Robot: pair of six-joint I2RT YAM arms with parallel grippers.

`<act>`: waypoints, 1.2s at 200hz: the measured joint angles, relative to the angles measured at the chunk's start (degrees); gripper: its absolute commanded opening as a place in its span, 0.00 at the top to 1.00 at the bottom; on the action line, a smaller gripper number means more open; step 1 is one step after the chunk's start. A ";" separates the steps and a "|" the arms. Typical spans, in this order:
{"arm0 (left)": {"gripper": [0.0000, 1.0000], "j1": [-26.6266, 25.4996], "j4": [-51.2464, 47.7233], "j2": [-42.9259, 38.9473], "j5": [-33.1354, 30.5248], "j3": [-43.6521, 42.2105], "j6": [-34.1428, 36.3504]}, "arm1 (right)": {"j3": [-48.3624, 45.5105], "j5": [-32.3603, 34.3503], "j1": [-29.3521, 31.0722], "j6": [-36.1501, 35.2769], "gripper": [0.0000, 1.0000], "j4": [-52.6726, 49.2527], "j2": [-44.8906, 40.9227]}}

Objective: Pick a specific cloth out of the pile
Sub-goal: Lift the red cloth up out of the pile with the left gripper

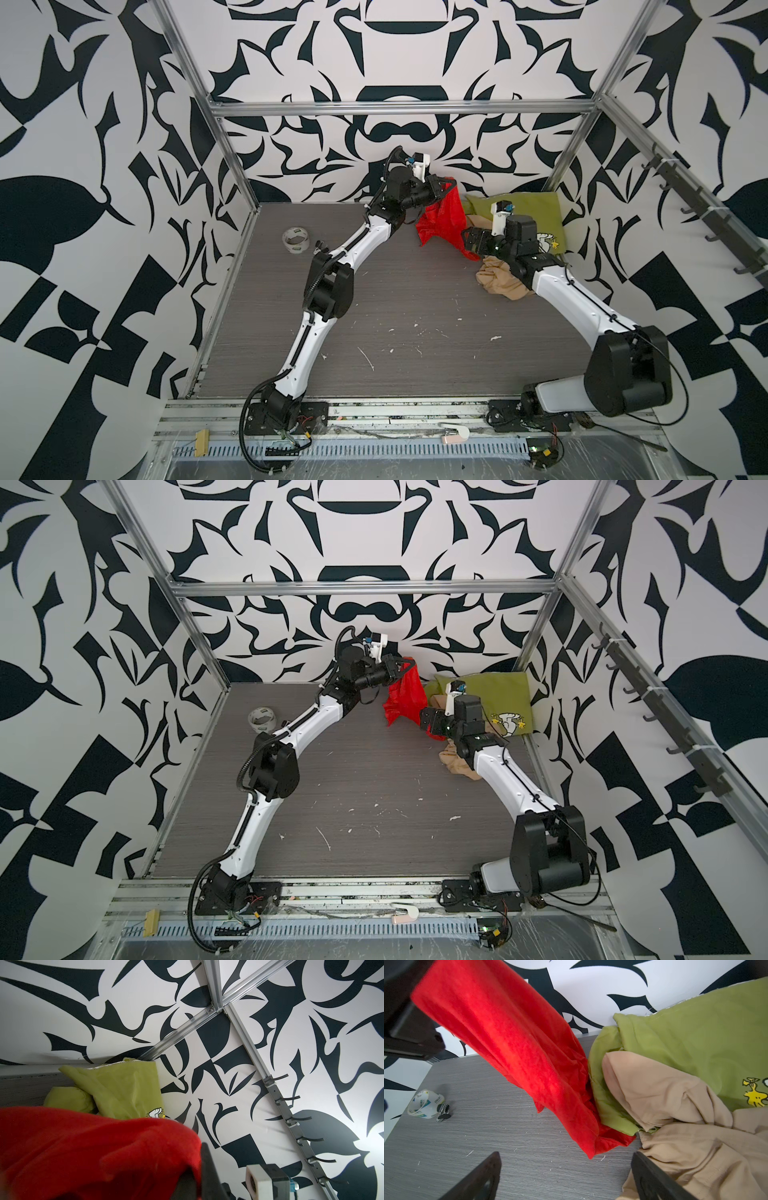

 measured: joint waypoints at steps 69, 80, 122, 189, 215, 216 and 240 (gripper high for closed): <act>0.97 0.00 0.00 -3.43 0.02 0.00 0.61 | -0.17 0.11 0.00 0.02 0.01 -0.33 -2.56; 0.98 0.00 0.02 -4.13 0.04 0.00 0.74 | -0.37 0.15 0.00 0.02 0.01 -0.35 -2.82; 0.98 0.00 0.42 -5.57 0.09 -0.04 1.05 | -0.94 0.22 0.00 0.02 0.01 -0.81 -3.72; 0.98 0.00 0.33 -5.92 0.26 -0.85 1.88 | -1.03 0.28 0.00 0.02 0.01 -0.92 -5.03; 0.98 0.02 -0.11 -6.23 1.14 -0.76 2.10 | -1.03 0.33 0.00 0.02 0.01 -0.98 -5.44; 0.98 0.02 -0.20 -6.23 1.27 -0.70 2.10 | -1.03 0.33 0.00 0.02 0.01 -0.98 -5.51; 0.98 0.02 -1.84 -6.23 3.56 0.59 2.16 | -1.03 0.37 0.00 -0.13 0.01 -1.07 -6.43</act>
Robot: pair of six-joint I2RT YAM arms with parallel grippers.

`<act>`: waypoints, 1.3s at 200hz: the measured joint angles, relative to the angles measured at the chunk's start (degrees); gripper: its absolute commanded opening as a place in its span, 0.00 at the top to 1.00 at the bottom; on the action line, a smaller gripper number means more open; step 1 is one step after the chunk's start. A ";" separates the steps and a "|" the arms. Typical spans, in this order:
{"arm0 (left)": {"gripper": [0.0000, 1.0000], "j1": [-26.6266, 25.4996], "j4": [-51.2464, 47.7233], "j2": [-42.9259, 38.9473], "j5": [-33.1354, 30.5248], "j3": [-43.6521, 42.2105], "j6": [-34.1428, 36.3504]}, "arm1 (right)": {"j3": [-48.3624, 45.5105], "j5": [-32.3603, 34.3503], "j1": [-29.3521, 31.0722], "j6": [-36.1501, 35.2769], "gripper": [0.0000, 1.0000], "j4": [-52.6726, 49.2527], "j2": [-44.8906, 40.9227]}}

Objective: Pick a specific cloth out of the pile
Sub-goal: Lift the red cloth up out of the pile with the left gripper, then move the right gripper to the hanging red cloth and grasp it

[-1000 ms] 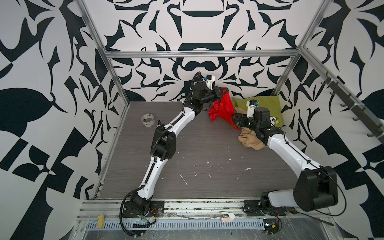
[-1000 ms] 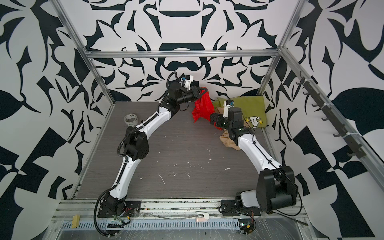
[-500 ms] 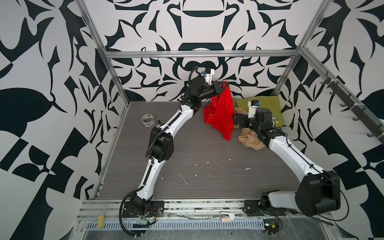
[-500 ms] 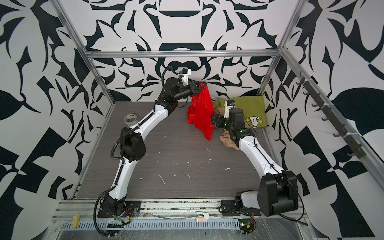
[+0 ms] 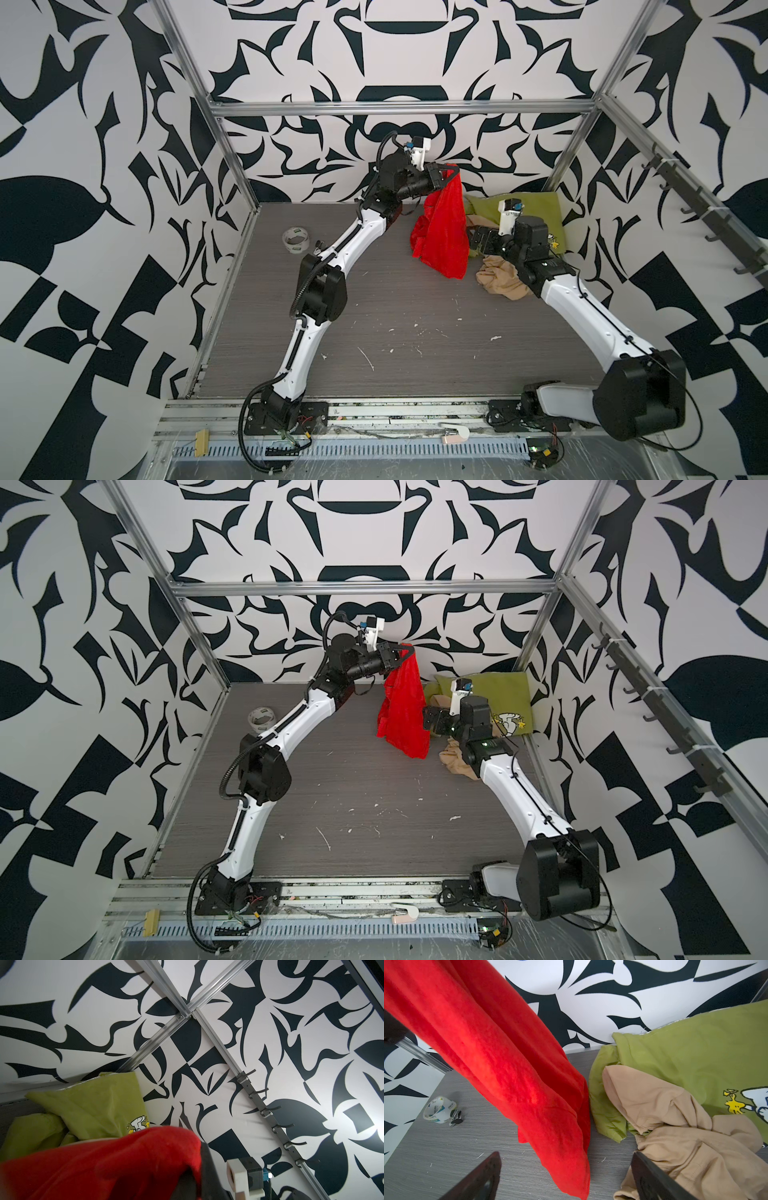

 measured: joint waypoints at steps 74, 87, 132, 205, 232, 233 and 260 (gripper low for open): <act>0.98 1.64 -0.87 -2.21 8.52 0.50 0.17 | -2.54 -2.47 0.00 -8.37 0.02 2.25 -6.78; 0.98 2.05 -1.03 -2.99 10.27 0.50 0.17 | -4.28 -4.00 0.00 -11.21 0.03 3.96 -8.46; 0.99 2.64 -1.88 -6.27 16.72 0.50 1.11 | -9.33 -13.22 0.00 -22.03 0.02 8.98 -13.07; 0.98 2.64 -1.81 -10.56 30.10 -0.96 3.80 | -9.49 -28.13 0.02 -29.38 0.01 10.71 -15.34; 0.98 2.64 -1.64 -12.81 33.64 -2.60 4.33 | -9.14 -29.94 0.02 -29.81 0.01 10.80 -14.78; 0.98 2.64 -1.64 -12.85 33.70 -2.64 4.35 | -9.11 -30.01 0.02 -29.81 0.01 10.78 -14.75; 0.99 2.62 -0.63 -14.62 36.63 -4.33 4.26 | -8.46 -31.45 0.02 -29.59 0.01 12.20 -13.70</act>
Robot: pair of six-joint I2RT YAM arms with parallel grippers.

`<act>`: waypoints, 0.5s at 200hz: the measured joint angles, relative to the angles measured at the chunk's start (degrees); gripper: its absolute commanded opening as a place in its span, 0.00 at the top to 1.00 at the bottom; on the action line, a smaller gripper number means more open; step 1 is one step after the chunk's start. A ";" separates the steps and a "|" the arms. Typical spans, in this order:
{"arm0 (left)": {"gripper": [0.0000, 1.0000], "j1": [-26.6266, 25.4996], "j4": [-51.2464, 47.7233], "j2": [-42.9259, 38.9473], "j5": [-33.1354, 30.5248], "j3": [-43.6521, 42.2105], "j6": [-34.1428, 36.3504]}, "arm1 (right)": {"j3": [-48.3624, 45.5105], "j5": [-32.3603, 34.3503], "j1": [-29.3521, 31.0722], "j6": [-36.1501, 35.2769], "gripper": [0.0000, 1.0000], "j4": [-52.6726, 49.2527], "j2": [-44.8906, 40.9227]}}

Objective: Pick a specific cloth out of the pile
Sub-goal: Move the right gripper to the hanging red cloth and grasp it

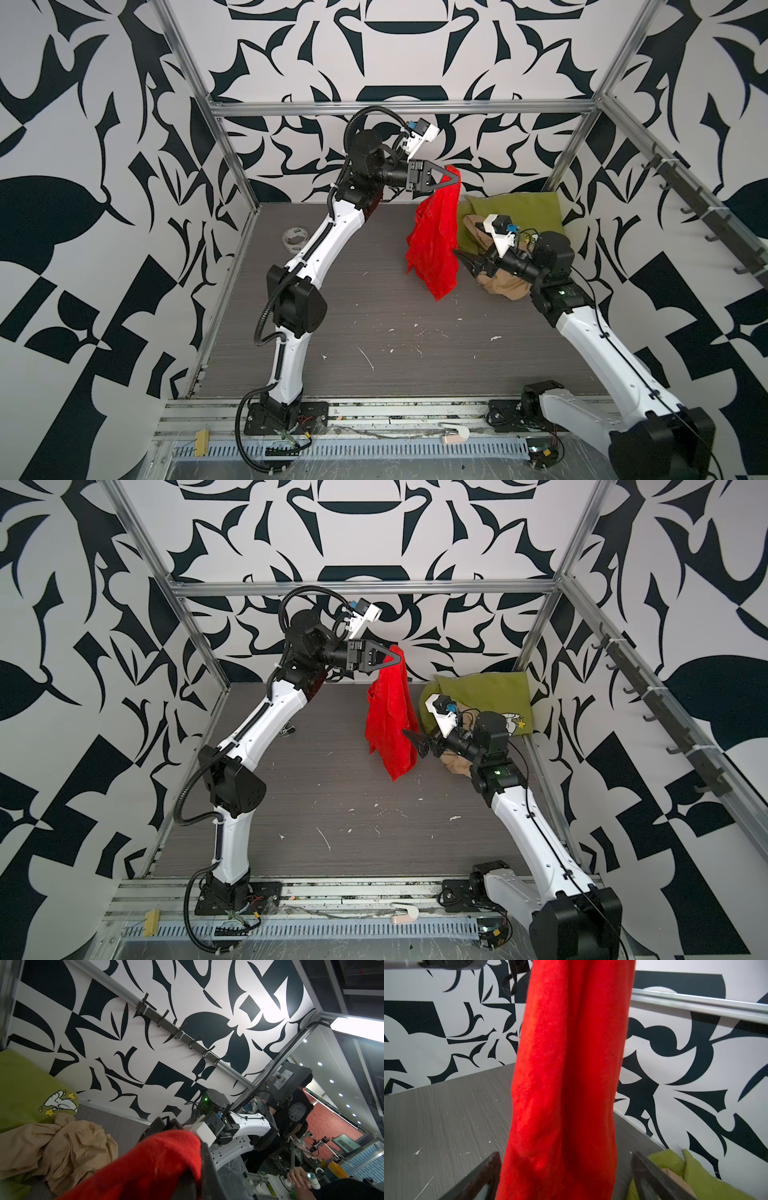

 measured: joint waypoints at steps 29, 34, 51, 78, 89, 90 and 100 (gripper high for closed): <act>0.99 -0.22 1.09 -1.05 2.14 -1.49 -0.04 | 1.20 -1.40 0.92 1.27 0.01 2.91 2.36; 0.98 -0.22 1.18 -1.11 2.38 -1.64 -0.04 | 1.49 -1.49 1.38 1.40 0.01 3.26 2.84; 0.98 -0.39 1.57 -1.27 2.75 -2.21 -0.04 | 2.40 -1.53 3.67 1.51 0.01 4.20 4.39; 0.98 -0.59 1.84 -1.84 3.21 -3.67 -0.13 | 4.22 -1.16 7.10 0.37 0.01 5.01 6.36; 0.98 -0.63 2.27 -2.14 3.41 -4.33 -0.20 | 5.11 -0.55 8.02 -0.11 0.01 5.57 7.19; 0.98 -0.63 2.29 -2.16 3.41 -4.37 -0.20 | 5.22 -0.55 8.13 -0.20 0.01 5.68 7.34; 0.98 -0.63 2.67 -2.38 3.54 -4.66 -0.22 | 6.03 0.13 8.68 -0.52 0.01 6.29 8.11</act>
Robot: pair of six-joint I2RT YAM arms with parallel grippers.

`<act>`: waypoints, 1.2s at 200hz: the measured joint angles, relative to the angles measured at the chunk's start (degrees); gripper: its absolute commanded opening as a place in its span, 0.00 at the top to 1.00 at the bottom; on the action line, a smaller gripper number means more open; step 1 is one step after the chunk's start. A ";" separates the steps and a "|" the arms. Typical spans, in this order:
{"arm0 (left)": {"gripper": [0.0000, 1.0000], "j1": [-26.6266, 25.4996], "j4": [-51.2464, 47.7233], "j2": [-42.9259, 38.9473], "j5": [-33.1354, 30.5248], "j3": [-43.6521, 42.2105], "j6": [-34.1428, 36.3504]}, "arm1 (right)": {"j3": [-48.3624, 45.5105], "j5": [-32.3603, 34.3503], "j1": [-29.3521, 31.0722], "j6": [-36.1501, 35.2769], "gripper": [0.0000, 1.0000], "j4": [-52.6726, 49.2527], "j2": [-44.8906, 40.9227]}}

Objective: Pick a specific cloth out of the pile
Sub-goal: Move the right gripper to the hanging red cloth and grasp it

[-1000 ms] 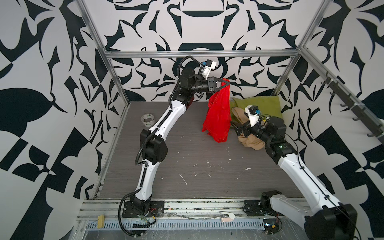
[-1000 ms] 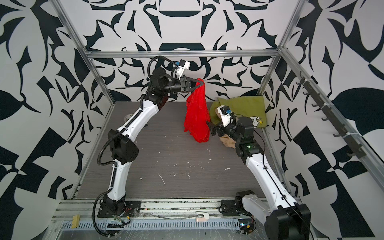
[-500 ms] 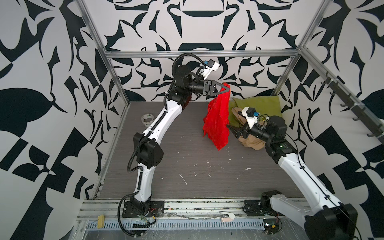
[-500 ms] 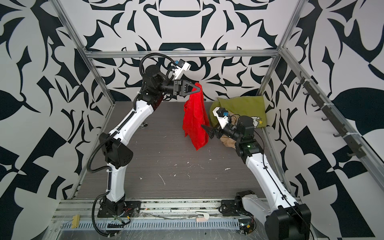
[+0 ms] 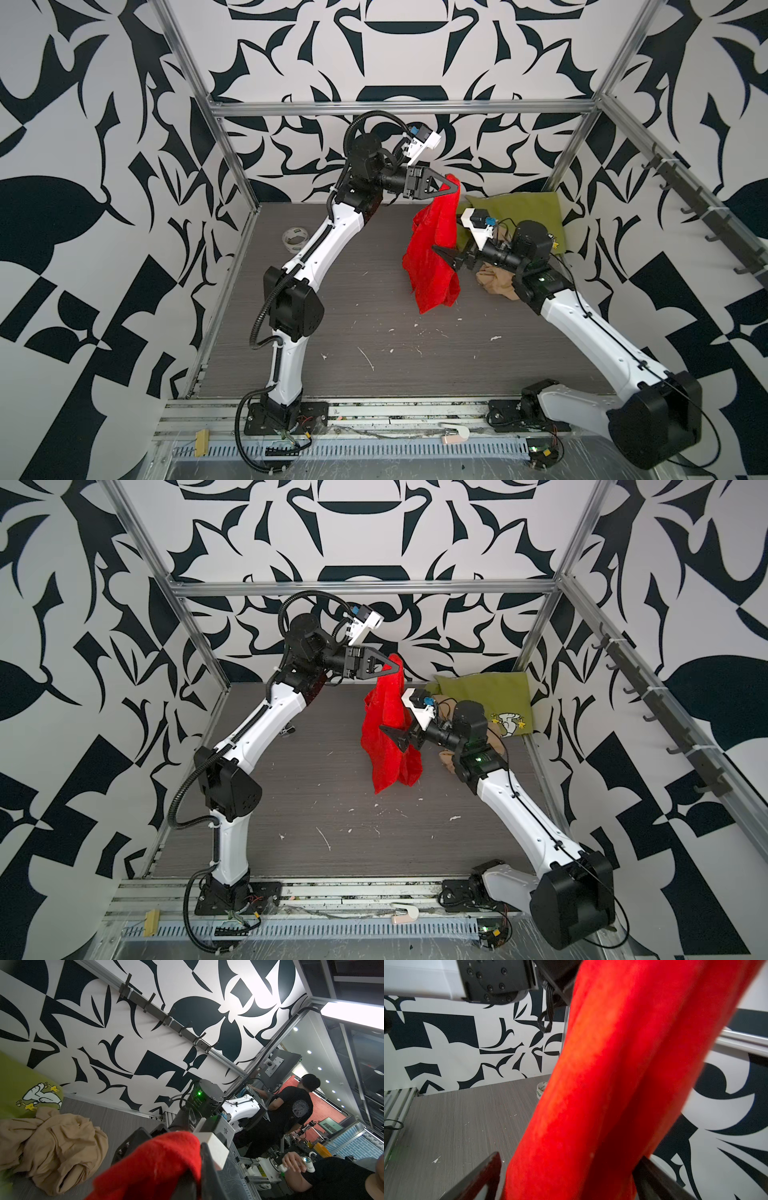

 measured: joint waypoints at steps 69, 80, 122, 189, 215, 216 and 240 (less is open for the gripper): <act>0.98 -0.11 2.03 -2.27 0.26 -2.10 0.00 | 3.80 3.37 2.60 -1.38 0.23 3.72 6.08; 0.98 -0.11 2.38 -2.62 0.31 -2.86 -0.04 | 4.09 3.80 3.02 -1.18 0.28 4.22 6.84; 0.95 -0.13 4.76 -3.21 0.33 -5.53 -1.05 | 4.37 4.07 3.63 0.28 0.55 6.62 9.01; 0.92 -0.17 7.13 -3.37 0.09 -6.40 -1.88 | 4.39 4.11 3.93 2.10 1.00 7.82 9.14; 0.92 0.42 8.87 -4.81 -1.29 -9.44 -1.84 | 3.89 5.20 4.00 2.32 1.00 7.80 8.24; 0.92 0.46 8.87 -4.90 -1.40 -9.62 -1.79 | 3.80 5.25 4.00 2.32 1.00 7.80 8.11; 0.94 2.62 10.43 -7.85 -5.51 -15.52 -1.31 | 2.32 5.90 4.00 2.21 1.00 7.67 6.54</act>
